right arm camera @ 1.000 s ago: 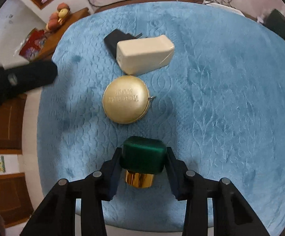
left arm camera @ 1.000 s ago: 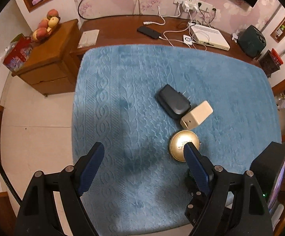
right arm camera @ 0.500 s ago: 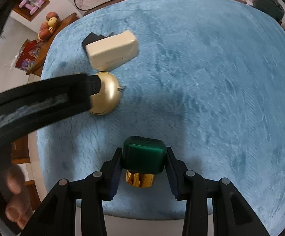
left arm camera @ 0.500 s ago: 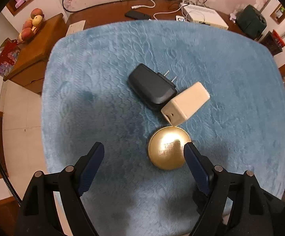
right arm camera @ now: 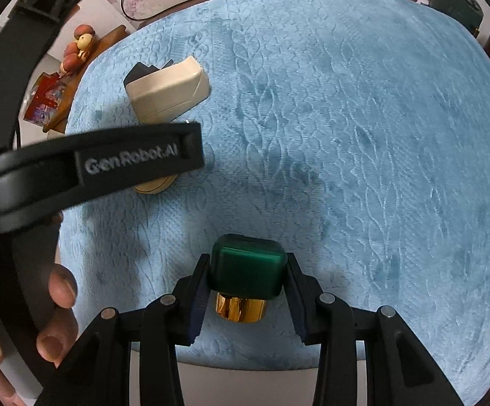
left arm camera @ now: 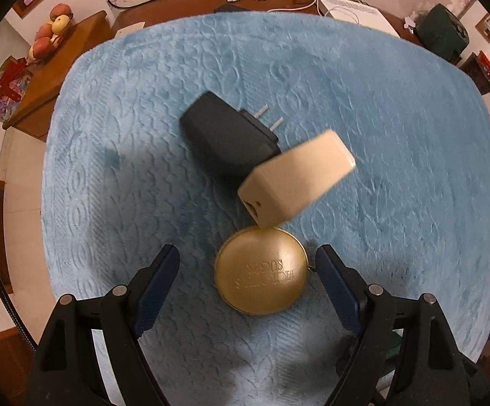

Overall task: Organize rigid objects
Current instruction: 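Grasp the green-and-gold bottle with the right tool while the left tool grasps the gold compact, then place the bottle in the tray with the right tool while the left tool places the compact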

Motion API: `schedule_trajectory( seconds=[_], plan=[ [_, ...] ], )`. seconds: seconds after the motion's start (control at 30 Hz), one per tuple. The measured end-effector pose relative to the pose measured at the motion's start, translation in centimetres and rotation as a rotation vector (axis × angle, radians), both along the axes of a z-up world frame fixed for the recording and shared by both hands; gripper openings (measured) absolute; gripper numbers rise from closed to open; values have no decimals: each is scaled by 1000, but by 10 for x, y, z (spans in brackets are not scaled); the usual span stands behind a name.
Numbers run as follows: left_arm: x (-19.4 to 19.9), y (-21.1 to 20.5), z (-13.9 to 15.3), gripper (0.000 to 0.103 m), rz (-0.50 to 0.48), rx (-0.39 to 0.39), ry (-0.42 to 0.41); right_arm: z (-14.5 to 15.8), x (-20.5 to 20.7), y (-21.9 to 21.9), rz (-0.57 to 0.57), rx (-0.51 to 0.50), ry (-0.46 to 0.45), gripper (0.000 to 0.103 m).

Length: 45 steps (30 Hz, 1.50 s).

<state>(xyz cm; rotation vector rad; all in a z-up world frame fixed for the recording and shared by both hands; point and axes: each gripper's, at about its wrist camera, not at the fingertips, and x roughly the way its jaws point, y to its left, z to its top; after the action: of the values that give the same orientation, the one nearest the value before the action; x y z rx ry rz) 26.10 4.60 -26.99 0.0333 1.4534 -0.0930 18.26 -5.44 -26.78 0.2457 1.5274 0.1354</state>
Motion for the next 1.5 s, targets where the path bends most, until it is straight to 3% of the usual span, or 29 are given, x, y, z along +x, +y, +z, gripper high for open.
schedule_trajectory(
  seconds=[0.13, 0.23, 0.43, 0.77, 0.9, 1.0, 1.23, 1.5],
  plan=[
    [-4, 4, -6, 75, 42, -1, 12, 1, -2, -1, 10, -3, 1, 41],
    [-8, 8, -1, 59, 58, 7, -9, 1, -1, 1, 17, -5, -2, 41],
    [-16, 19, 12, 59, 111, -18, -17, 13, -2, 9, 42, -2, -48, 41],
    [-73, 38, 109, 59, 93, -62, -184, 86, -30, -3, 115, 36, -202, 41],
    [-110, 45, 151, 59, 77, -73, -272, 114, -53, -4, 179, 55, -265, 42],
    [-140, 44, 167, 59, 73, -86, -293, 128, -77, -3, 251, 65, -293, 42],
    [-205, 38, 168, 59, 104, -44, -295, 137, -134, -6, 406, 54, -330, 41],
    [-257, 37, 139, 59, 147, -30, -222, 112, -174, -14, 498, 32, -284, 42]
  ],
)
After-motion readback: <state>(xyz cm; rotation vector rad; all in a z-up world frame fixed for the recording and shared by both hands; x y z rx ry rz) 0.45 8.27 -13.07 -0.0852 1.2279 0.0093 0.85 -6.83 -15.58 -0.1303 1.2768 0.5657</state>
